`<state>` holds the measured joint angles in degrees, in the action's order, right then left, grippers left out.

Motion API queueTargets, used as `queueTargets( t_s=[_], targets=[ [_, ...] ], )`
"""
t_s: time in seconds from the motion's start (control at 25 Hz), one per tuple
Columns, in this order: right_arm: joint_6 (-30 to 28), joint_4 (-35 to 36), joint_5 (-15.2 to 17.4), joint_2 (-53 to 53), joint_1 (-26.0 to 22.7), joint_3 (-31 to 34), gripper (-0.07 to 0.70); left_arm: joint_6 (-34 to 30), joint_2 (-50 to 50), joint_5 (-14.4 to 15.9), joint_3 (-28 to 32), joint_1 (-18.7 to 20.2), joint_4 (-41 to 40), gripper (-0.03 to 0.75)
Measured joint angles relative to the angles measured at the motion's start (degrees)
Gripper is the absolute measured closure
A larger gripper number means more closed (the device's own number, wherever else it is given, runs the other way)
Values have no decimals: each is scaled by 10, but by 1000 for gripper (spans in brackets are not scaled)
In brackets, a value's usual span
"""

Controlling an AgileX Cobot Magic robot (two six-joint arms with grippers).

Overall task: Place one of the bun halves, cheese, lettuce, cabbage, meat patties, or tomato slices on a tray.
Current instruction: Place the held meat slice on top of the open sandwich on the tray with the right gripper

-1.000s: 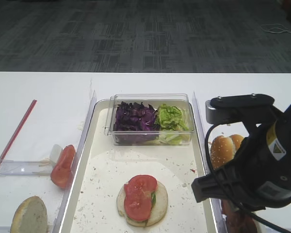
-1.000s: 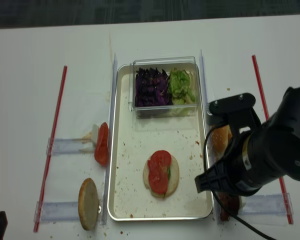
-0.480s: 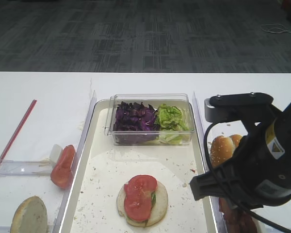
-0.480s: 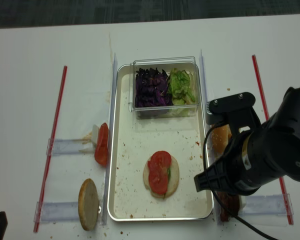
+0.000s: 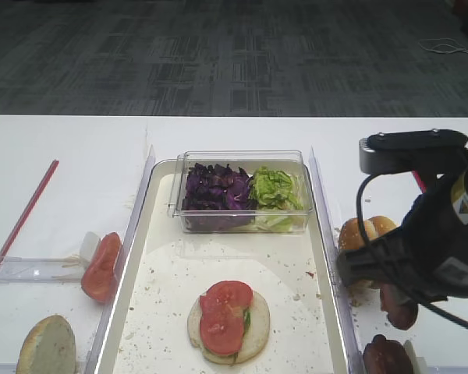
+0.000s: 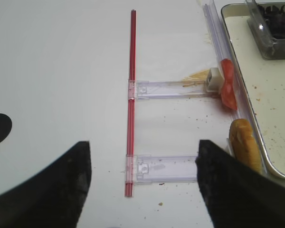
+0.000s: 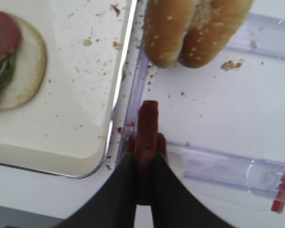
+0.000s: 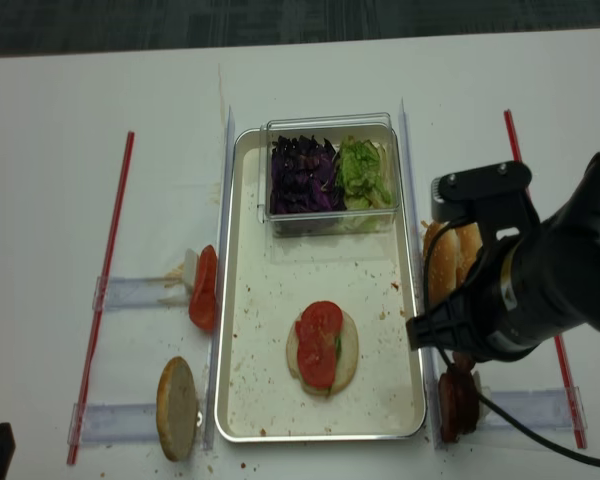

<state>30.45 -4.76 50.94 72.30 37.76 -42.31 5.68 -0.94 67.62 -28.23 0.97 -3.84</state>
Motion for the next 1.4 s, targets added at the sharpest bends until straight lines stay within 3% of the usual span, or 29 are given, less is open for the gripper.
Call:
queueTargets(
  t_s=[0.2,0.4,0.84,1.24,1.4],
  targets=[
    [-58,4,1,0,-68,0,521,0,0,0,0,0,0,242],
    [-91,13,1,0,-96,0,521,0,0,0,0,0,0,242],
    [-338,334,-90,0,-98,0,521,0,0,0,0,0,0,243],
    [-369,372,-99,10,-98,0,521,0,0,0,0,0,0,243],
    [-412,417,-103,47,-98,0,521,0,0,0,0,0,0,243]
  ],
)
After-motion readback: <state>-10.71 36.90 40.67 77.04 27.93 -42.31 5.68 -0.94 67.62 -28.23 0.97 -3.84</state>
